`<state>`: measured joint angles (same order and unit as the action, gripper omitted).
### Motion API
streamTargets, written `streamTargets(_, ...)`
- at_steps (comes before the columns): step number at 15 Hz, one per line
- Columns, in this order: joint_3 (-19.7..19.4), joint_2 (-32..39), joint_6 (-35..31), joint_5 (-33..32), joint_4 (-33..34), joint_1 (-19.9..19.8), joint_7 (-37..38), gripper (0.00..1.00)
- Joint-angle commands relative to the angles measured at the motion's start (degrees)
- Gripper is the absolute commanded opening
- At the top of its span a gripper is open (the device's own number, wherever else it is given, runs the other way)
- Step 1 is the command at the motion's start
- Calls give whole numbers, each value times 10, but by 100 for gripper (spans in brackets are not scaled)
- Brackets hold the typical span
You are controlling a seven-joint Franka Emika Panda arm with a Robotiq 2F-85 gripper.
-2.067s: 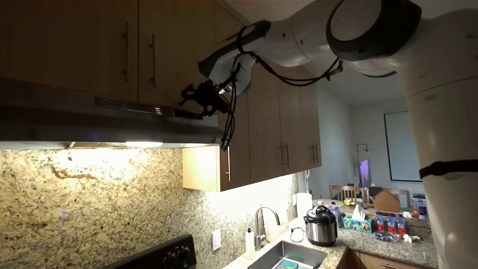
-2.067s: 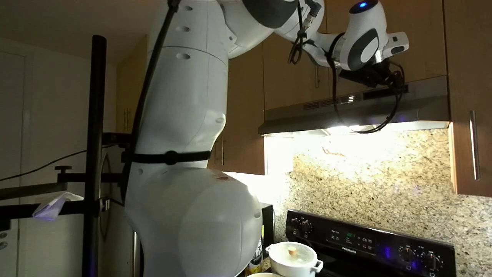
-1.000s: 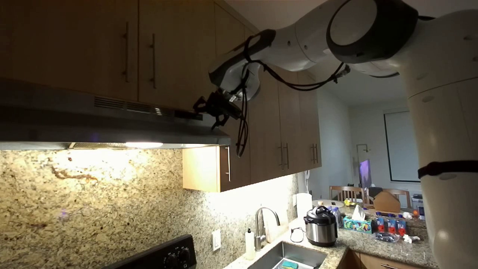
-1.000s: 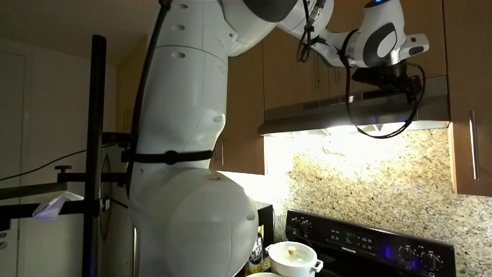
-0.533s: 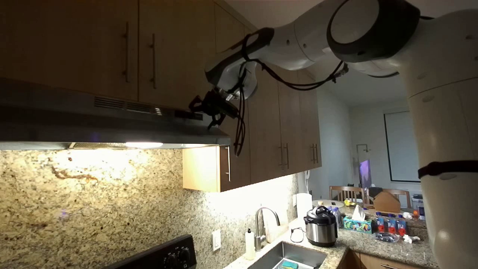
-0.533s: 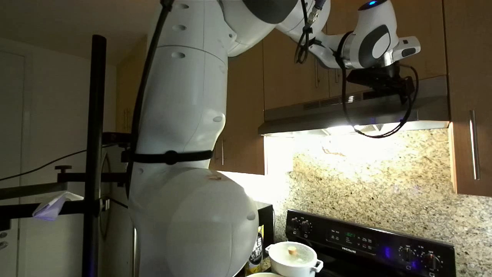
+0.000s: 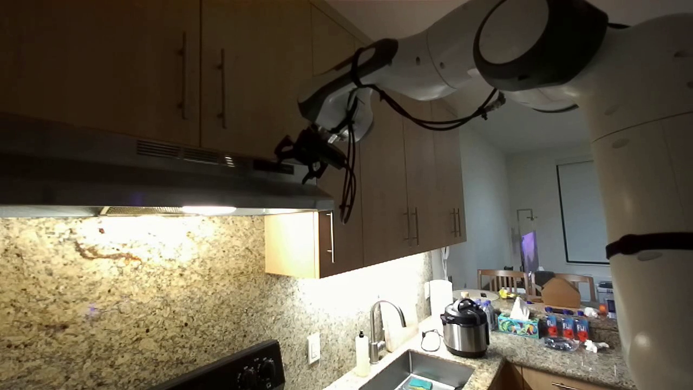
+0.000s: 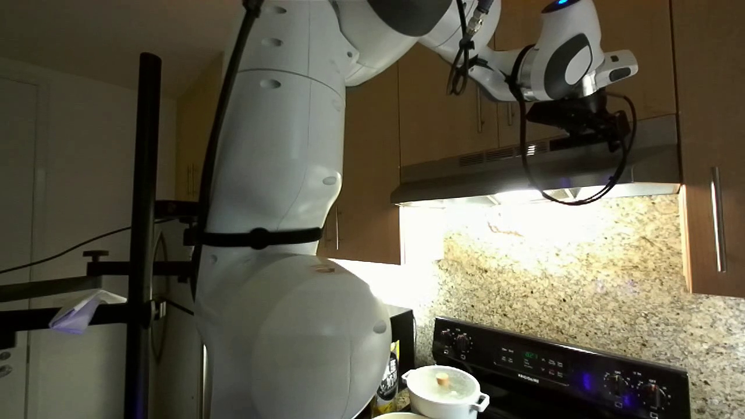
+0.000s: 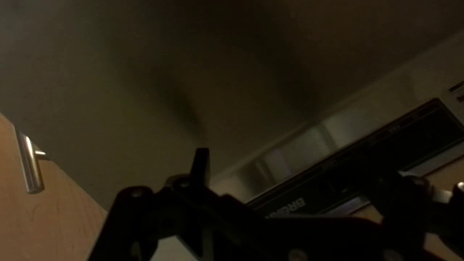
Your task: Turn off the light above the stove
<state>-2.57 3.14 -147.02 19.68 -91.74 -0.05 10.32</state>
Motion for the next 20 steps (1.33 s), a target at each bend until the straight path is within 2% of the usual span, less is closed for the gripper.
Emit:
streamTargets(1,3,9,-7,-21,13,-6,25,100)
streamTargets(20,-9,41,-22,-52,46,-10,107,100)
